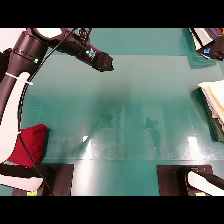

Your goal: Fold the shirts.

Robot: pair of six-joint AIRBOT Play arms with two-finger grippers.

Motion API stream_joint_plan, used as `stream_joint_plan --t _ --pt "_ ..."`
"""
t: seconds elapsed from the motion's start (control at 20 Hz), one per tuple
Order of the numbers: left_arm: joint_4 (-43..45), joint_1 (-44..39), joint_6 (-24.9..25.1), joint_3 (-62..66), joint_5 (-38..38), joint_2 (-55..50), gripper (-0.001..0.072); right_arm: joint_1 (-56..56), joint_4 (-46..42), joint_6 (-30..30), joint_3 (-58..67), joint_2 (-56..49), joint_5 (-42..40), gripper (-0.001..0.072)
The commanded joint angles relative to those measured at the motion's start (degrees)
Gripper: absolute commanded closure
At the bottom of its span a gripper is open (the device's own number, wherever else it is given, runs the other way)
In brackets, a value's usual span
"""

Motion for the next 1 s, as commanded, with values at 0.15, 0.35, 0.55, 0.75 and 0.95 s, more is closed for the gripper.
stream_joint_plan --t 0.15,0.35,0.55,0.75,0.95 --pt "0.0 0.0 0.0 0.0 0.0 0.0 0.0682 0.2 0.1 0.0 0.0 0.0 0.1 0.0698" --pt "0.0 0.0 0.0 0.0 0.0 0.0 0.0682 0.2 0.1 0.0 0.0 0.0 0.8 0.0698" --pt "0.0 0.0 0.1 0.0 0.8 0.0 0.0682 0.2 0.1 0.0 0.0 0.0 3.6 0.0698" --pt "1.2 0.6 -0.4 1.4 7.4 0.1 0.0683 0.2 0.1 0.0 0.0 0.0 5.8 0.0698" --pt "25.3 5.4 -4.6 1.2 -13.8 5.9 0.0683 0.2 0.1 0.0 0.0 0.0 5.7 0.0698"
